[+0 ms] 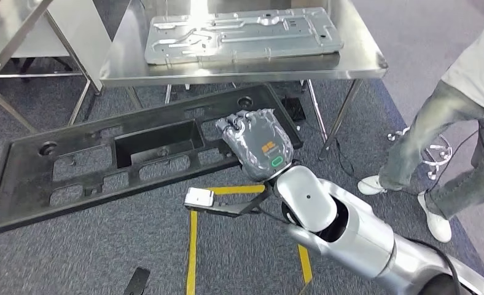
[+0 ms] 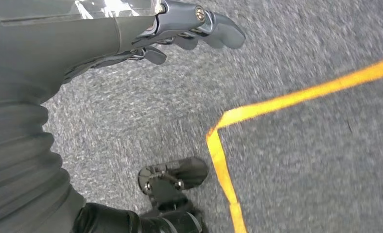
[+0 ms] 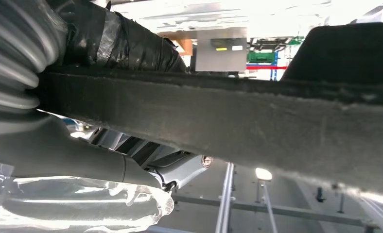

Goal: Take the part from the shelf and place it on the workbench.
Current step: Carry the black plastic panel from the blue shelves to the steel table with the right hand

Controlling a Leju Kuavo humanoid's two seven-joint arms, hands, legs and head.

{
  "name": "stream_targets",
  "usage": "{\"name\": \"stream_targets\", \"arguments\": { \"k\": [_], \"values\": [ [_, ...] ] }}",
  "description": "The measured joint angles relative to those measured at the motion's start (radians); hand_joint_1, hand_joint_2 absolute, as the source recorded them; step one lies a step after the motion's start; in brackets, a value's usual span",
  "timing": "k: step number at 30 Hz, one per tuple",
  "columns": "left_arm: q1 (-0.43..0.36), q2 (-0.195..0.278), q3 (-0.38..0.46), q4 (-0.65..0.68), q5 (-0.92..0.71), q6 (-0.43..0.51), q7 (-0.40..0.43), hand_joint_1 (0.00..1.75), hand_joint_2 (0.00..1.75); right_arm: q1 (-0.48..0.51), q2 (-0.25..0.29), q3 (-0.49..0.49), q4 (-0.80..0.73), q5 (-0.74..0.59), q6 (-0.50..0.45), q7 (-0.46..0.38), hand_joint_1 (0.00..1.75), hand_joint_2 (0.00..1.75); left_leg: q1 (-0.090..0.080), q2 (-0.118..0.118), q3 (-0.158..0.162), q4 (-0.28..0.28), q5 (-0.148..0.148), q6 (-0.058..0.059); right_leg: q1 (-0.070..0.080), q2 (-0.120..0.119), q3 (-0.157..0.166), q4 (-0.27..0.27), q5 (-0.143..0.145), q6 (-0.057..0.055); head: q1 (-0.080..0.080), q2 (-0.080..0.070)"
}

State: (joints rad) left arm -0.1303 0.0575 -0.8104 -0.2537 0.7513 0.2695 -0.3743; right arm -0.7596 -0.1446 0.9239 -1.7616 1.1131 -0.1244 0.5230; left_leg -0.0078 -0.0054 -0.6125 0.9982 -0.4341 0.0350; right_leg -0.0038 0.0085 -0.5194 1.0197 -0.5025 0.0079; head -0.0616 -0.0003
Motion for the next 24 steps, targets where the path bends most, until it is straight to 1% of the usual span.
{"name": "stream_targets", "arguments": {
  "k": [1, 2, 3, 5, 6, 7, 8, 9, 10, 11, 12, 13, 14, 15, 16, 17, 18, 19, 20, 21, 22, 23, 24],
  "values": [
    [0.001, 0.000, 0.000, 0.000, 0.000, 0.000, 0.000, 0.00, 1.75, -0.001, -0.001, 0.000, 0.000, 0.000, 0.000, 0.000, 1.75, 1.75, 0.003, 0.000, 0.012, -0.006, -0.003, 0.005, 0.000, -0.001, -0.006, 0.022, -0.001, 0.005, 0.001, 0.000],
    [0.000, 0.000, 0.000, 0.000, 0.000, 0.000, 0.000, 0.00, 1.75, -0.002, -0.001, 0.000, 0.000, 0.000, 0.000, 0.000, 1.75, 1.75, 0.006, 0.000, 0.024, -0.011, -0.007, 0.009, 0.000, -0.001, -0.023, 0.056, -0.008, 0.010, 0.003, 0.000],
    [-0.001, 0.000, 0.000, 0.000, 0.000, 0.000, 0.000, 0.00, 1.75, -0.003, -0.002, 0.000, -0.001, 0.000, 0.001, 0.001, 1.75, 1.75, 0.008, 0.000, 0.033, -0.013, -0.012, 0.013, -0.002, -0.001, -0.058, 0.112, -0.022, 0.014, 0.004, 0.000],
    [-0.003, 0.001, 0.000, 0.000, 0.000, 0.000, 0.000, 0.00, 1.75, -0.004, -0.002, 0.000, -0.001, 0.000, 0.002, 0.004, 1.75, 1.75, 0.008, -0.001, 0.050, -0.013, -0.027, 0.017, -0.006, -0.001, -0.146, 0.230, -0.066, 0.022, 0.005, 0.000],
    [-0.002, 0.001, 0.000, 0.000, 0.000, 0.000, 0.000, 0.00, 1.75, -0.003, -0.003, 0.000, -0.001, 0.000, 0.003, 0.005, 1.75, 1.75, 0.009, -0.001, 0.061, -0.013, -0.037, 0.016, -0.008, -0.002, -0.183, 0.266, -0.082, 0.025, 0.005, 0.000],
    [-0.001, 0.001, 0.000, 0.000, 0.000, 0.000, 0.000, 0.00, 1.75, -0.003, -0.003, 0.000, -0.001, 0.000, 0.004, 0.006, 1.75, 1.75, 0.010, -0.002, 0.073, -0.012, -0.047, 0.015, -0.010, -0.002, -0.202, 0.267, -0.083, 0.026, 0.006, 0.000],
    [0.001, 0.000, 0.000, 0.000, 0.000, 0.000, 0.000, 0.00, 1.75, -0.003, -0.004, 0.000, -0.001, 0.000, 0.005, 0.006, 1.75, 1.75, 0.011, -0.003, 0.087, -0.012, -0.057, 0.012, -0.012, -0.003, -0.204, 0.235, -0.062, 0.027, 0.006, 0.000],
    [0.002, -0.001, 0.000, 0.000, 0.000, -0.001, 0.000, 0.00, 1.75, -0.003, -0.006, 0.000, -0.001, 0.000, 0.007, 0.007, 1.75, 1.75, 0.013, -0.004, 0.100, -0.011, -0.070, 0.007, -0.015, -0.003, -0.193, 0.176, -0.018, 0.029, 0.006, 0.000],
    [0.003, -0.001, -0.001, 0.000, 0.000, -0.001, 0.000, 0.00, 1.75, -0.003, -0.008, 0.000, -0.001, 0.000, 0.008, 0.007, 1.75, 1.75, 0.014, -0.005, 0.111, -0.009, -0.082, 0.002, -0.017, -0.004, -0.179, 0.111, 0.039, 0.029, 0.007, 0.000],
    [0.002, -0.002, -0.001, 0.000, 0.000, -0.001, 0.000, 0.00, 1.75, -0.005, -0.010, 0.000, -0.001, 0.000, 0.010, 0.008, 1.75, 1.75, 0.014, -0.006, 0.118, -0.007, -0.093, -0.005, -0.017, -0.005, -0.168, 0.059, 0.080, 0.026, 0.009, 0.000],
    [0.000, -0.002, -0.001, 0.000, 0.000, -0.001, 0.000, 0.00, 1.75, -0.006, -0.012, 0.000, -0.002, -0.001, 0.011, 0.009, 1.75, 1.75, 0.013, -0.006, 0.120, -0.006, -0.102, -0.011, -0.016, -0.005, -0.162, 0.026, 0.113, 0.020, 0.009, 0.000],
    [-0.002, -0.001, -0.001, 0.000, 0.001, -0.001, -0.001, 0.00, 1.75, -0.007, -0.014, 0.000, -0.003, -0.002, 0.013, 0.010, 1.75, 1.75, 0.012, -0.006, 0.122, -0.005, -0.106, -0.017, -0.014, -0.004, -0.162, 0.015, 0.122, 0.013, 0.010, 0.000],
    [-0.003, -0.001, -0.001, 0.000, 0.001, -0.001, -0.001, 0.00, 1.75, -0.009, -0.016, 0.000, -0.005, -0.002, 0.015, 0.012, 1.75, 1.75, 0.011, -0.007, 0.125, -0.004, -0.109, -0.022, -0.012, -0.003, -0.161, 0.014, 0.114, 0.003, 0.010, 0.000],
    [-0.003, 0.000, -0.001, 0.000, 0.001, -0.001, -0.001, 0.00, 1.75, -0.010, -0.018, 0.000, -0.008, -0.003, 0.017, 0.014, 1.75, 1.75, 0.012, -0.005, 0.125, 0.000, -0.110, -0.027, -0.012, -0.001, -0.155, 0.014, 0.115, -0.005, 0.009, 0.000],
    [-0.003, 0.001, -0.001, 0.000, 0.001, -0.001, -0.001, 0.00, 1.75, -0.011, -0.020, 0.000, -0.009, -0.003, 0.020, 0.016, 1.75, 1.75, 0.013, -0.004, 0.119, 0.019, -0.109, -0.031, -0.012, -0.001, -0.148, 0.012, 0.109, -0.012, 0.010, 0.000],
    [-0.003, 0.002, -0.001, 0.000, -0.001, -0.002, 0.000, 0.00, 1.75, -0.012, -0.022, 0.000, -0.010, -0.003, 0.022, 0.018, 1.75, 1.75, 0.015, -0.002, 0.100, 0.056, -0.110, -0.034, -0.013, 0.000, -0.139, 0.011, 0.104, -0.019, 0.009, 0.000],
    [-0.004, 0.002, -0.001, 0.000, -0.004, -0.003, 0.002, 0.00, 1.75, -0.014, -0.023, 0.000, -0.011, -0.003, 0.023, 0.020, 1.75, 1.75, 0.016, -0.001, 0.068, 0.110, -0.117, -0.038, -0.013, 0.000, -0.130, 0.009, 0.099, -0.024, 0.008, 0.000],
    [-0.004, 0.002, -0.002, 0.000, -0.010, -0.006, 0.007, 0.00, 1.75, -0.016, -0.024, 0.000, -0.013, -0.004, 0.025, 0.021, 1.75, 1.75, 0.017, 0.000, 0.025, 0.176, -0.133, -0.041, -0.012, 0.000, -0.122, 0.008, 0.093, -0.027, 0.008, 0.000],
    [-0.004, 0.004, -0.004, 0.000, -0.021, -0.011, 0.017, 0.00, 1.75, -0.017, -0.025, 0.000, -0.014, -0.006, 0.028, 0.021, 1.75, 1.75, 0.017, 0.000, -0.020, 0.236, -0.158, -0.043, -0.010, 0.000, -0.114, 0.007, 0.085, -0.030, 0.007, 0.000],
    [-0.002, 0.007, -0.008, 0.000, -0.034, -0.018, 0.030, 0.00, 1.75, -0.017, -0.026, 0.000, -0.015, -0.009, 0.032, 0.021, 1.75, 1.75, 0.017, 0.000, -0.058, 0.275, -0.181, -0.044, -0.008, 0.000, -0.103, 0.007, 0.075, -0.032, 0.007, 0.000],
    [0.000, 0.013, -0.013, 0.000, -0.049, -0.025, 0.045, 0.00, 1.75, -0.017, -0.027, 0.000, -0.016, -0.011, 0.036, 0.021, 1.75, 1.75, 0.017, 0.000, -0.083, 0.288, -0.194, -0.042, -0.005, 0.001, -0.089, 0.007, 0.065, -0.033, 0.007, 0.000],
    [0.002, 0.020, -0.019, 0.000, -0.062, -0.032, 0.058, 0.00, 1.75, -0.017, -0.027, 0.000, -0.016, -0.014, 0.040, 0.020, 1.75, 1.75, 0.016, 0.000, -0.093, 0.268, -0.186, -0.039, -0.002, 0.002, -0.075, 0.007, 0.055, -0.034, 0.007, 0.000],
    [0.004, 0.027, -0.023, 0.000, -0.073, -0.037, 0.068, 0.00, 1.75, -0.017, -0.028, 0.000, -0.016, -0.015, 0.043, 0.019, 1.75, 1.75, 0.014, 0.000, -0.089, 0.221, -0.154, -0.032, 0.002, 0.003, -0.060, 0.007, 0.045, -0.034, 0.007, 0.000]
  ]
}}
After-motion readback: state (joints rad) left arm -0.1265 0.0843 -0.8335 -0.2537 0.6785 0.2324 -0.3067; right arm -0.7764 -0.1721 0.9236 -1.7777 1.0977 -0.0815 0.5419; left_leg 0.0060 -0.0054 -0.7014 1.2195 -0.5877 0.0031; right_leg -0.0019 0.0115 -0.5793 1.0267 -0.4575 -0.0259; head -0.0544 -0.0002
